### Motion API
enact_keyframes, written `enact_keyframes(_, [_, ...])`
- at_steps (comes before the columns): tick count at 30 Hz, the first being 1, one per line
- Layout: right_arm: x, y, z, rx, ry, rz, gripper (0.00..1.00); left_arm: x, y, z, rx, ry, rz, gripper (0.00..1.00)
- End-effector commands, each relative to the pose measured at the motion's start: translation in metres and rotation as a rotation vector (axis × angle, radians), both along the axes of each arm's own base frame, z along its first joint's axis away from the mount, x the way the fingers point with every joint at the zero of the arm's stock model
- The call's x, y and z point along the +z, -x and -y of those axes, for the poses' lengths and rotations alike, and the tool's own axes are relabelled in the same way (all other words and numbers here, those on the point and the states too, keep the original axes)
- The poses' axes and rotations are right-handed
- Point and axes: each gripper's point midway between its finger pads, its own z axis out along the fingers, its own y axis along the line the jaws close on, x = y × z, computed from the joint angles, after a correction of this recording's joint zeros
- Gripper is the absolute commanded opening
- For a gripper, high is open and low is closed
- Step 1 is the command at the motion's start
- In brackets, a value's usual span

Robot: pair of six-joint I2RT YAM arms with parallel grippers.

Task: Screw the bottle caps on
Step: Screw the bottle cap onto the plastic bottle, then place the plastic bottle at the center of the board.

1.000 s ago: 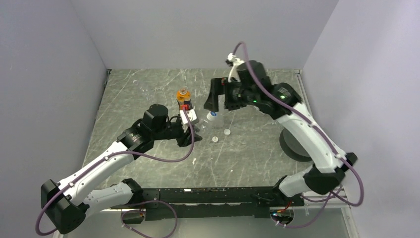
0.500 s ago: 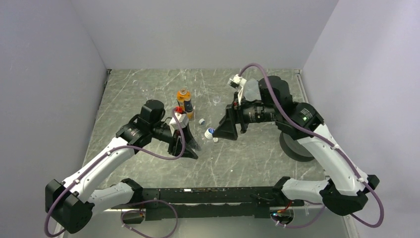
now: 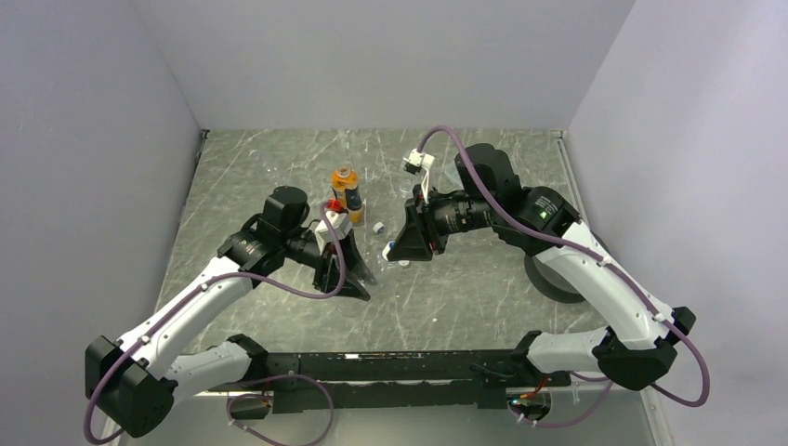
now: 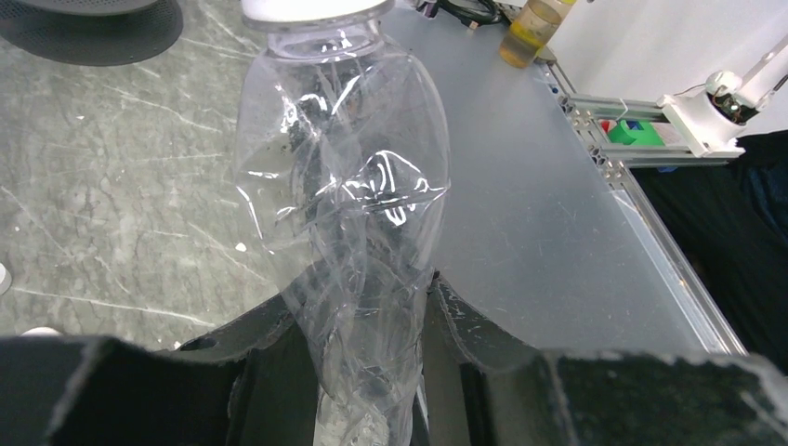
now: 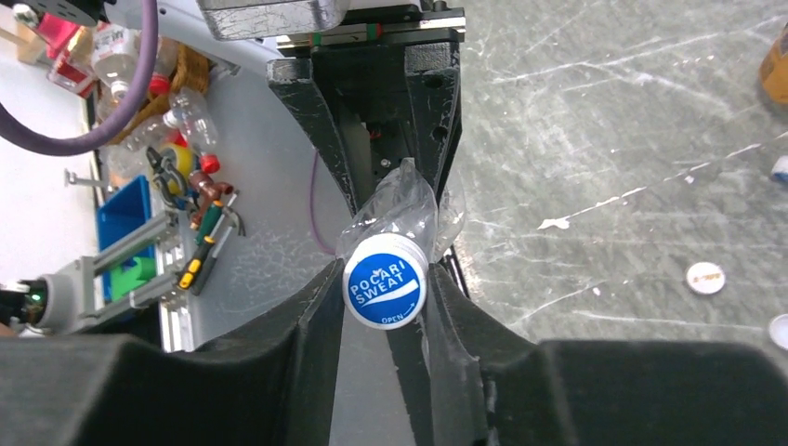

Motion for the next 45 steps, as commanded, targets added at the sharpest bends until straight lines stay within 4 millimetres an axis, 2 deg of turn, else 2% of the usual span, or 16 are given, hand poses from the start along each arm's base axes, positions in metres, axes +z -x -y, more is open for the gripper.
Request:
enact_keyframes(1, [0.024, -0.001, -0.005, -0.003, -0.056, 0.059, 0.22, 0.007, -0.009, 0.002, 0.048, 0.012, 0.054, 0.0])
enact_keyframes(5, [0.015, -0.017, -0.003, -0.123, 0.013, 0.028, 0.02, 0.003, -0.044, 0.005, 0.247, -0.045, 0.121, 0.0])
enact_keyframes(6, [0.013, -0.024, -0.003, -0.172, 0.033, 0.012, 0.0, 0.003, -0.054, 0.004, 0.306, -0.061, 0.141, 0.0])
enact_keyframes(12, [-0.013, -0.074, -0.003, -0.486, 0.199, -0.098, 0.0, 0.017, -0.11, -0.006, 0.627, -0.116, 0.251, 0.0])
enact_keyframes(17, [-0.024, -0.102, -0.009, -0.658, 0.221, -0.149, 0.0, 0.02, -0.136, -0.011, 0.814, -0.156, 0.349, 0.0])
enact_keyframes(21, [-0.02, -0.112, -0.012, -0.701, 0.213, -0.124, 0.0, 0.005, -0.13, -0.007, 0.807, -0.195, 0.368, 0.0])
enact_keyframes(22, [-0.018, -0.114, -0.009, -0.712, 0.214, -0.106, 0.09, 0.001, -0.127, -0.008, 0.795, -0.207, 0.364, 0.0])
enact_keyframes(25, [-0.002, -0.112, 0.001, -0.691, 0.185, -0.037, 0.65, -0.009, -0.114, -0.008, 0.736, -0.217, 0.347, 0.0])
enact_keyframes(26, [0.002, -0.111, 0.004, -0.685, 0.176, -0.016, 0.79, -0.011, -0.108, -0.006, 0.708, -0.208, 0.342, 0.0])
enact_keyframes(28, [0.01, -0.104, 0.011, -0.648, 0.149, 0.027, 0.97, -0.011, -0.095, -0.003, 0.643, -0.176, 0.332, 0.0])
enact_keyframes(32, [0.004, -0.081, 0.011, -0.505, 0.126, 0.044, 1.0, -0.006, -0.072, 0.005, 0.519, -0.1, 0.298, 0.0])
enact_keyframes(37, [-0.021, -0.062, 0.006, -0.397, 0.148, 0.005, 0.98, 0.005, -0.069, 0.01, 0.478, -0.034, 0.282, 0.0])
enact_keyframes(41, [-0.026, -0.057, 0.0, -0.367, 0.132, -0.01, 0.92, 0.008, -0.073, 0.015, 0.464, -0.01, 0.266, 0.0])
enact_keyframes(45, [-0.029, -0.063, -0.009, -0.387, 0.129, -0.011, 0.87, 0.011, -0.074, 0.021, 0.441, 0.006, 0.252, 0.0])
